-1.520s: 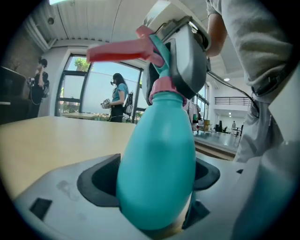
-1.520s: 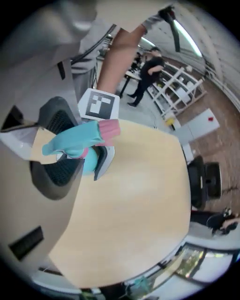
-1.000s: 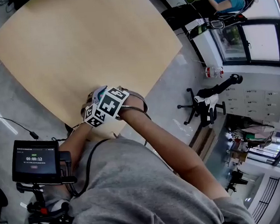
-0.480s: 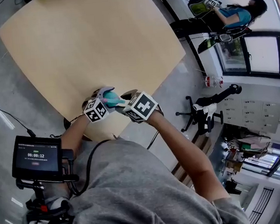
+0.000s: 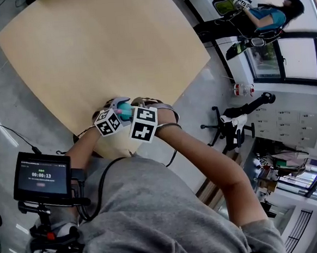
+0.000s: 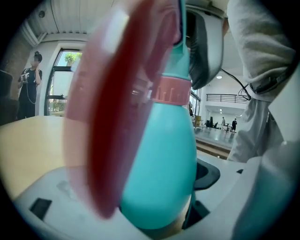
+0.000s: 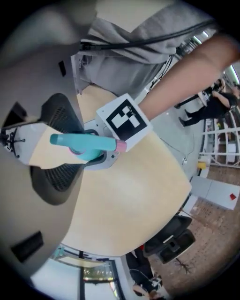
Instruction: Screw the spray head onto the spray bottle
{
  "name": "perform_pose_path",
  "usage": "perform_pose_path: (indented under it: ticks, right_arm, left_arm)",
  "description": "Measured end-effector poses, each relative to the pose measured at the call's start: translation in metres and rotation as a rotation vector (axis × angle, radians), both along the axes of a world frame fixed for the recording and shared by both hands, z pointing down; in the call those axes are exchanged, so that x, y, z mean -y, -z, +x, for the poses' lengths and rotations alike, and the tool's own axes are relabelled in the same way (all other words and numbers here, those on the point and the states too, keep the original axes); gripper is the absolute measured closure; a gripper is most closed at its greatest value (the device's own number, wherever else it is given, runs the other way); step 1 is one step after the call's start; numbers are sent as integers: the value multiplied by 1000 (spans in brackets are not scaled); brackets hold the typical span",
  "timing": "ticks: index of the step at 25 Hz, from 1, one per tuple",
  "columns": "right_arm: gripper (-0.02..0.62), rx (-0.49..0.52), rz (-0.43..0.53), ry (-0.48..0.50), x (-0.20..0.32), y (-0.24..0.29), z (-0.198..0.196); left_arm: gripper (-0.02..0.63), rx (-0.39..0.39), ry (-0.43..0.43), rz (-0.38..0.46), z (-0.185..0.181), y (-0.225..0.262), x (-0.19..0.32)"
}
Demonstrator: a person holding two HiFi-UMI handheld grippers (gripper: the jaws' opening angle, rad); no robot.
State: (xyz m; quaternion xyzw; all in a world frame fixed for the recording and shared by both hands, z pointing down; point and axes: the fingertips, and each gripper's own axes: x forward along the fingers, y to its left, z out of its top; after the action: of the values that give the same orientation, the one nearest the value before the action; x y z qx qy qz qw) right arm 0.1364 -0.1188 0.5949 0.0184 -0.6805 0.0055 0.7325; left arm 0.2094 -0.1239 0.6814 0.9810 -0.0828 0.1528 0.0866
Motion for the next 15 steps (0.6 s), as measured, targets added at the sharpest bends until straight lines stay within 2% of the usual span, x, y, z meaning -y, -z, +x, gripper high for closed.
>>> perform_pose_path:
  ticks: [2, 5, 7, 9, 10, 12, 14, 15]
  right_arm:
    - [465, -30, -49, -35, -1, -5, 3]
    - [468, 2, -76, -32, -1, -3, 5]
    - [469, 95, -83, -109, 0, -2, 8]
    - [469, 250, -82, -219, 1, 0, 8]
    - [469, 333, -70, -239, 2, 2, 8]
    - [469, 465, -23, -155, -3, 4, 5]
    - [469, 535, 12, -33, -8, 5, 4]
    - [469, 553, 14, -5, -9, 5, 4]
  left_arm:
    - [212, 1, 0, 1, 0, 0, 1]
    - [212, -1, 2, 4, -1, 1, 3]
    - [212, -5, 1, 4, -1, 1, 3]
    - [212, -10, -8, 4, -1, 1, 2]
    - [212, -13, -15, 3, -1, 1, 1]
    - [212, -21, -36, -1, -1, 2, -3]
    - [212, -26, -59, -4, -2, 2, -7]
    - [212, -27, -69, -5, -2, 1, -8]
